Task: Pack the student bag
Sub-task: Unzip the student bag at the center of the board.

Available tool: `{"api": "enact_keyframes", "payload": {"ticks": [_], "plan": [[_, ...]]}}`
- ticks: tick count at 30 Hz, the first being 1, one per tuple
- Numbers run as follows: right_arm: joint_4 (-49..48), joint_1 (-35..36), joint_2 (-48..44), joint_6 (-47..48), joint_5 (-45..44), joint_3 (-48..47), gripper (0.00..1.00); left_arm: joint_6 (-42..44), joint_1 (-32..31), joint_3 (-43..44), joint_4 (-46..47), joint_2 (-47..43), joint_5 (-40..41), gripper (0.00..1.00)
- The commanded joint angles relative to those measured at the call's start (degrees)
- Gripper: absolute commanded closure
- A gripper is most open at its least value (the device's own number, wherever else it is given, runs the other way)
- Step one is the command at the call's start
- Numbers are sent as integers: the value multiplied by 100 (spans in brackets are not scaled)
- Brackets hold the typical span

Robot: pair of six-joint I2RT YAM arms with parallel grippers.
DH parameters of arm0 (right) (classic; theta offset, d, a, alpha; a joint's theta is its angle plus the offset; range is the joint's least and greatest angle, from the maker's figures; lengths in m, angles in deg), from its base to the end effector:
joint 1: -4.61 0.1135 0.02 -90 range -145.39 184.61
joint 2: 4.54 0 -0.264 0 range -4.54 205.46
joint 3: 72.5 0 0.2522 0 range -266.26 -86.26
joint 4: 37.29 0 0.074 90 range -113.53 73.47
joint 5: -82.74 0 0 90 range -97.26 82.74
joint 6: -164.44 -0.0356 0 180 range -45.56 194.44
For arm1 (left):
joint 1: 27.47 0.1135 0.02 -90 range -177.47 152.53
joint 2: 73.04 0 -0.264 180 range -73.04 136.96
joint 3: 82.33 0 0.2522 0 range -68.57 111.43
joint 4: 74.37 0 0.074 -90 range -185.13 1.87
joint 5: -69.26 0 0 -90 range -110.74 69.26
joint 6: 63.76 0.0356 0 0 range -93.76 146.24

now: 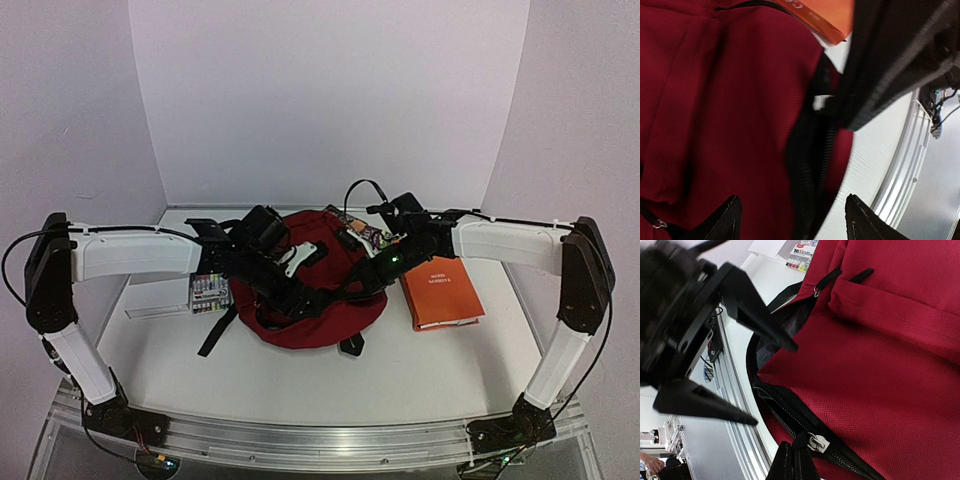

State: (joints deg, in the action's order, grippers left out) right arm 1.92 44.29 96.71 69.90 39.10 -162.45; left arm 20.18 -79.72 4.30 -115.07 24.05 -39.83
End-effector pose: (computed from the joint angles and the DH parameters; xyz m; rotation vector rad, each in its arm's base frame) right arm 0.2772 0.2634 0.2469 -1.1157 2.2566 1.3232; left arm 0.2162 -0.2982 0.2459 1.1553 2.3184 -0.8238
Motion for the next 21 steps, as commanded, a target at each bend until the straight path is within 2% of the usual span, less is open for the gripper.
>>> {"api": "enact_keyframes", "payload": {"ticks": [1,5,7,9,12,21], "plan": [[-172,33,-260,83,157,-180,100,24,-64,290,235,58,-205,34],[-98,33,-377,165,95,-120,100,37,-57,234,182,105,-331,55],[-61,29,-409,184,71,-101,100,-36,-58,135,171,102,-268,73],[-17,16,-446,224,12,-83,100,-95,-57,-8,142,-4,-80,85],[87,-145,-500,320,-59,1,100,-116,-50,-285,74,-286,170,99],[726,-976,-602,1062,-320,257,100,19,-49,-822,-619,-1077,715,100]]}}
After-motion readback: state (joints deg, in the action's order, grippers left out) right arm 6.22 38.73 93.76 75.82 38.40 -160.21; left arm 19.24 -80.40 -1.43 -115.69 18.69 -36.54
